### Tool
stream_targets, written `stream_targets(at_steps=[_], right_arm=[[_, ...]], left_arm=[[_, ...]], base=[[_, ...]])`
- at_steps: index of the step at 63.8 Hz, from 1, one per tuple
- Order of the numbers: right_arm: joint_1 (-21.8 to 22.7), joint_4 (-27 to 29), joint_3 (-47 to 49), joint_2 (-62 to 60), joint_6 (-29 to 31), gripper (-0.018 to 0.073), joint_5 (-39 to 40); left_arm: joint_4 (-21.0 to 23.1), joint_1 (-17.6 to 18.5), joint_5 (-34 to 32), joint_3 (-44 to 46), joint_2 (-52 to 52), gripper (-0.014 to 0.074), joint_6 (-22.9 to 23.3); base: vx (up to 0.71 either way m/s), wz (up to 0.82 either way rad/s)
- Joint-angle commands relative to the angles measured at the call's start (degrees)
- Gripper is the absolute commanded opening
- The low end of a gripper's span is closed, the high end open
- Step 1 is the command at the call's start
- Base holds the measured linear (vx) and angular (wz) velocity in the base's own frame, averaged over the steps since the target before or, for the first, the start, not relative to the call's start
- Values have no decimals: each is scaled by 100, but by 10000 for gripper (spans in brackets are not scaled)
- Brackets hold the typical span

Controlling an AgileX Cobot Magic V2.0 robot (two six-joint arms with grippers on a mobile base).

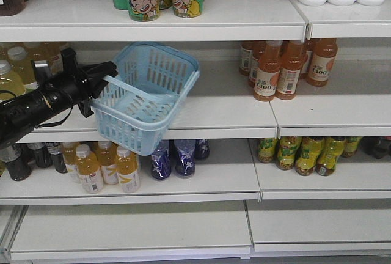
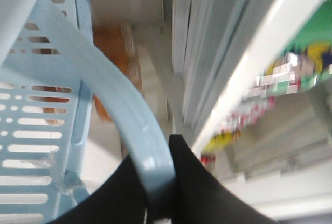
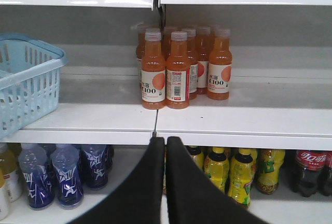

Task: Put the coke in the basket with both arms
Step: 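Grasp the basket handle with the left gripper and lift it off the shelf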

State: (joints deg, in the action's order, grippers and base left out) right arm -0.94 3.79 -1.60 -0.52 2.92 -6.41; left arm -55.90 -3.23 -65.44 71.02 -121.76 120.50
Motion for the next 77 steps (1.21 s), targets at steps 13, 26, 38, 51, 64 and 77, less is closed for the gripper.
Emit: stream_targets(at_steps=[13,26,38,51,64,77], right_arm=[[26,-16,-84,-105,22,-4,438],[26,-16,-84,-105,22,-4,438],[26,-16,-84,-105,22,-4,438],[26,-16,-84,-105,22,-4,438],[26,-16,-84,-105,22,-4,438],[26,-16,-84,-105,22,-4,438]], left_arm=[[-675,208,-1350,-500,779,-8,79],[-1508,463,-1350,-1629,1261,-8,79],[-1764,879,-1350,-2708,1882,-8,77],[-2143,1278,-1350,-3387,2634,-8,72],[-2718,1752,-1350,-3468,3418,-8,72],[-2419,2171,-1350,-3468,4216,-8,72]], base=[[0,0],[0,0],[0,0],[0,0],[0,0],[0,0]])
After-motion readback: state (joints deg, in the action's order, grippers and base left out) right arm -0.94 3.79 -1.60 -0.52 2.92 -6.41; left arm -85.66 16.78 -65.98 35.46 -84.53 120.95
